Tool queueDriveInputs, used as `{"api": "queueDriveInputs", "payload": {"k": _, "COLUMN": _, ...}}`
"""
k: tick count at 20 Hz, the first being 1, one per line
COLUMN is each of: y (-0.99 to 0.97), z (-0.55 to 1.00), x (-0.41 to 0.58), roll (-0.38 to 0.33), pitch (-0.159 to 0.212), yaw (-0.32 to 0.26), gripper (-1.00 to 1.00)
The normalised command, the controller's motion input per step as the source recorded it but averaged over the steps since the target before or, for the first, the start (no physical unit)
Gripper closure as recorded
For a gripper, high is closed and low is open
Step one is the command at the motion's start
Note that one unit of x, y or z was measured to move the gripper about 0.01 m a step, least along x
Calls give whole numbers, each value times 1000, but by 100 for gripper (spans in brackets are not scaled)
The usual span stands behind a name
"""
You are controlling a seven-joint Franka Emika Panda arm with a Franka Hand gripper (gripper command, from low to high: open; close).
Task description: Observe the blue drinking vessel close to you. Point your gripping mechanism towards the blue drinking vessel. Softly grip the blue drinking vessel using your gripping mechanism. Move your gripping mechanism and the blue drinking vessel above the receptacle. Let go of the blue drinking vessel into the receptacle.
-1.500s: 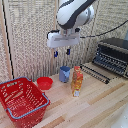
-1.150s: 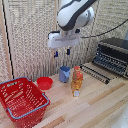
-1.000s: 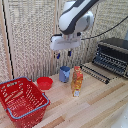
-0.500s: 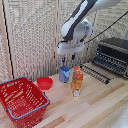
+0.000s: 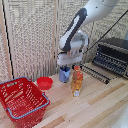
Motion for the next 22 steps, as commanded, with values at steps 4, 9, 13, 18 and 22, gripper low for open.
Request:
{"api": "queueDriveInputs", "payload": {"k": 4, "y": -51, "z": -33, "x": 75, "roll": 0, "pitch": 0, "yaw": 29, "gripper": 100}}
{"api": "queueDriveInputs", "payload": {"k": 9, "y": -14, "z": 0, "x": 1, "roll": 0, "pitch": 0, "yaw": 0, "gripper": 100}}
{"api": "queueDriveInputs", "payload": {"k": 13, "y": 0, "z": 66, "x": 11, "roll": 3, "pitch": -4, "yaw": -5, "gripper": 100}}
{"api": "queueDriveInputs", "payload": {"k": 18, "y": -2, "z": 121, "x": 0, "roll": 16, "pitch": 0, "yaw": 0, "gripper": 100}}
{"api": "queueDriveInputs", "payload": {"k": 22, "y": -4, "z": 314, "x": 0, "roll": 51, "pitch": -2, "yaw": 0, "gripper": 100}}
